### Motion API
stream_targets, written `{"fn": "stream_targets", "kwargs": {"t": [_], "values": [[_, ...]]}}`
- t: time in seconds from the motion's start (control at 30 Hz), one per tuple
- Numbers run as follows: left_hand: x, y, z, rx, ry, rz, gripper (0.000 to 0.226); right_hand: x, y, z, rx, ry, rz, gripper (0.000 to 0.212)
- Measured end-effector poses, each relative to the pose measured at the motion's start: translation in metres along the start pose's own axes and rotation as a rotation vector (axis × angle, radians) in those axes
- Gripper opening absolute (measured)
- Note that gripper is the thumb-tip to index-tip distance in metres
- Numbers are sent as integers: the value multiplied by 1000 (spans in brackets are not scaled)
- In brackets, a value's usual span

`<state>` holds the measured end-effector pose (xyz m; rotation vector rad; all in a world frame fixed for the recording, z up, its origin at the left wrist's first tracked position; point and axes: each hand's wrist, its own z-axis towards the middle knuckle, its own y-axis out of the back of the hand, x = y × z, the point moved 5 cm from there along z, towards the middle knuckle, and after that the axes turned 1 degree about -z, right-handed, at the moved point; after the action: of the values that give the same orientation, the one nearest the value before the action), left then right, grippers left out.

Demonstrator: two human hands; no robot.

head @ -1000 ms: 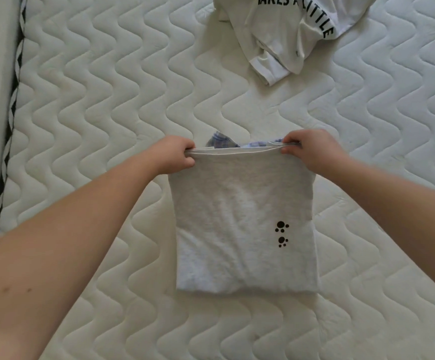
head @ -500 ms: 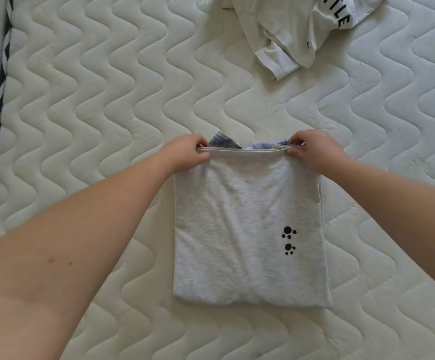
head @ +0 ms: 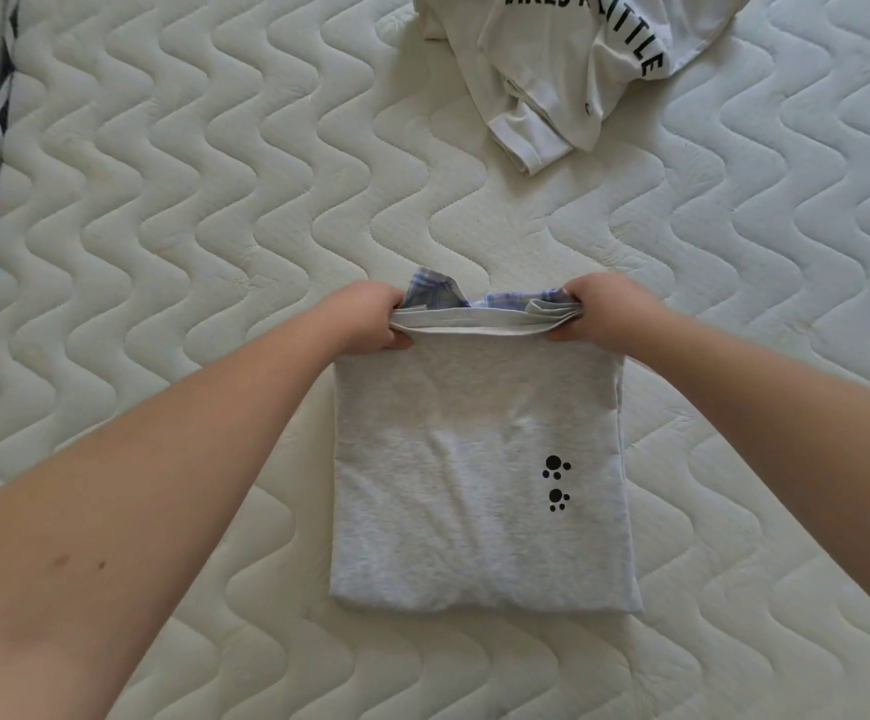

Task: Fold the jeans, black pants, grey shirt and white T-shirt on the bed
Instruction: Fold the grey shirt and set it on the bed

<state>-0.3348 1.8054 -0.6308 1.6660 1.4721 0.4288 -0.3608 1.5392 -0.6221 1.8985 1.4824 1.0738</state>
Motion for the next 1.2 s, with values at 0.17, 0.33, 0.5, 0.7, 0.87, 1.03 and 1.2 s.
{"fn": "stream_targets", "kwargs": {"t": [0.17, 0.33, 0.5, 0.7, 0.87, 1.03, 1.2], "values": [[-17, 50, -50, -85, -94, -43, 25, 15, 43, -53, -107, 138, -21, 27], [-48, 137, -136, -202, -155, -56, 23, 45, 124, -129, -285, 244, 30, 34], [-72, 211, -229, -484, -262, 43, 20, 77, 199, -209, -547, 380, 17, 28], [-76, 206, -263, -860, -316, 186, 12, 80, 188, -237, -796, 418, -111, 11], [-52, 100, -218, -789, -217, 164, 28, 52, 86, -205, -682, 286, -92, 20], [-33, -41, -191, -588, -131, 42, 32, 21, -51, -184, -341, 98, -38, 20], [-20, -136, -187, -419, -15, -49, 42, 5, -132, -194, -278, 21, 127, 28]]}}
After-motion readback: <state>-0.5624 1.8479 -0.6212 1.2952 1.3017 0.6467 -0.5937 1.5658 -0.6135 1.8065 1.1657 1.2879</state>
